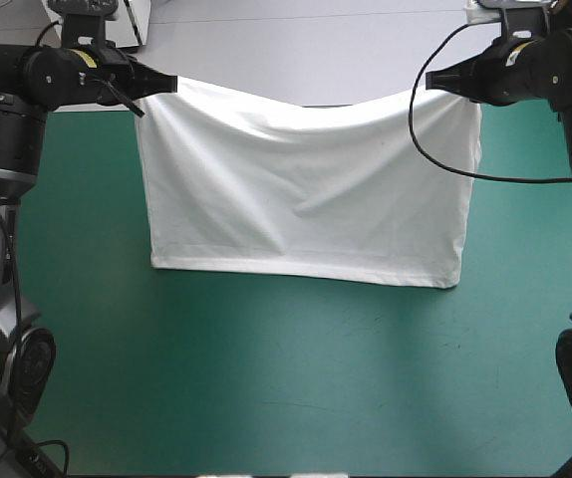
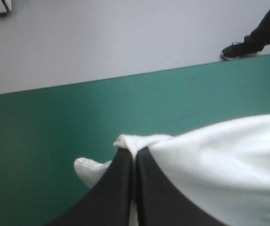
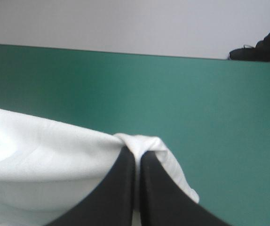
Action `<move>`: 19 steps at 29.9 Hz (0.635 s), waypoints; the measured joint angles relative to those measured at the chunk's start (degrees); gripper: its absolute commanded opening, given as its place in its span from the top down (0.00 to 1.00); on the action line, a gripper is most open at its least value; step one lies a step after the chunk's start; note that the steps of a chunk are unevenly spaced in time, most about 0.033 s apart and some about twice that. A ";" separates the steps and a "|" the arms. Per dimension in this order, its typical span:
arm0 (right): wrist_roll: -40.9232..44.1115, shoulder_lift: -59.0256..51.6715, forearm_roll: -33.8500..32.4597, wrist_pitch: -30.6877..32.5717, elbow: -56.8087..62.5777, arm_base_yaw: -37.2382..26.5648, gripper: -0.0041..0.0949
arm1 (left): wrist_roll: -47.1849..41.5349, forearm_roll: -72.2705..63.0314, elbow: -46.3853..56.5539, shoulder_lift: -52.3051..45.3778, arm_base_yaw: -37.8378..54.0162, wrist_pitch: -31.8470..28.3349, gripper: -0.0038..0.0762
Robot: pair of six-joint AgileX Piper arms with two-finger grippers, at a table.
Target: Fold the cloth
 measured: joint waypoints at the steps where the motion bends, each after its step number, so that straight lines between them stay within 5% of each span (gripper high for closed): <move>1: 0.00 -0.80 0.00 0.00 -0.49 0.00 0.97 | 0.00 -0.14 -0.90 -0.34 0.00 0.06 0.98; 12: -0.32 -4.54 -0.19 -1.38 -1.69 0.00 0.98 | 1.53 -0.59 -5.29 -2.02 0.00 -0.26 0.98; 19: -1.40 -0.41 -2.70 -10.76 -1.69 0.00 0.98 | 1.60 -0.48 -5.29 1.84 0.00 -8.63 0.98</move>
